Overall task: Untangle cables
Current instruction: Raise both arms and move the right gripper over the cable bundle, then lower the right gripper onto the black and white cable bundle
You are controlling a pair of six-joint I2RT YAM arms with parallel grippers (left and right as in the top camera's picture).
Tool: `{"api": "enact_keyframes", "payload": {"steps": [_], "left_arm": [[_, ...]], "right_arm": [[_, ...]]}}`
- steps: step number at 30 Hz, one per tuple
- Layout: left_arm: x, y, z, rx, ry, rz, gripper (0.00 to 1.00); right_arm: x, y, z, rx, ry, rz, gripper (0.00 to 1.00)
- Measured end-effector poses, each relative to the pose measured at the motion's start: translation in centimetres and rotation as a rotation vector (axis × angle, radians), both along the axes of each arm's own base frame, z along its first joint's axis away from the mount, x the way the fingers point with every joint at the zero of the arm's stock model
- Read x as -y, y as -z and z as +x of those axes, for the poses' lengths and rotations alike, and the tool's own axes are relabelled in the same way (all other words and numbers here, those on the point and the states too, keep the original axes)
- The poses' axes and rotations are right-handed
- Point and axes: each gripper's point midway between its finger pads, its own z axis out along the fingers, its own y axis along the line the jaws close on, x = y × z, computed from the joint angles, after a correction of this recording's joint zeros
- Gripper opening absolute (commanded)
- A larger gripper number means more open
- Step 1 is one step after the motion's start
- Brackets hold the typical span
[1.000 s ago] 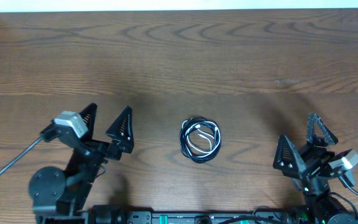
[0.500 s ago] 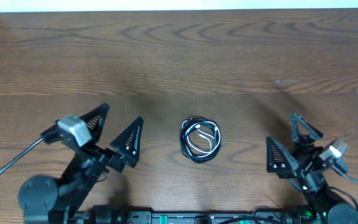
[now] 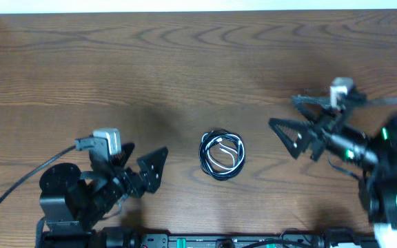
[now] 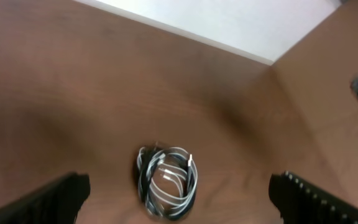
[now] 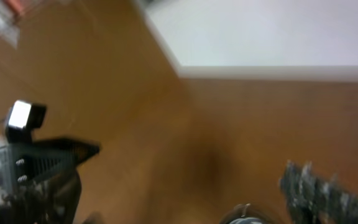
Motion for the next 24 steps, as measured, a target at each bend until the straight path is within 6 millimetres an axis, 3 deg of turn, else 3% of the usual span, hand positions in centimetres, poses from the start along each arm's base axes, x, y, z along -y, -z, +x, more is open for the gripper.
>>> {"api": "enact_keyframes", "payload": {"steps": [5,9,13,20,24], "left_arm": [[-0.4,1.5,-2.6,-0.127,-0.007,0.041,0.98],[-0.5,2.2,-3.9,-0.193,-0.007,0.052,0.98],[-0.5,2.8,-4.9,-0.277,-0.007,0.048,0.98],[0.6,2.1,-5.0,-0.46,0.061,0.043,0.98],[1.8,0.7,-4.1,-0.442,0.149,0.071,0.98]], "right_arm": [[-0.7,4.5,1.1,-0.286,-0.083,-0.042,0.99],[-1.0,9.4,0.9,-0.512,-0.086,-0.107,0.99],[-2.0,12.9,0.4,-0.625,-0.078,-0.219,0.99],[-5.1,14.8,-0.6,-0.568,-0.087,-0.393,0.99],[-6.7,15.1,-1.5,-0.517,-0.12,-0.459,0.99]]}}
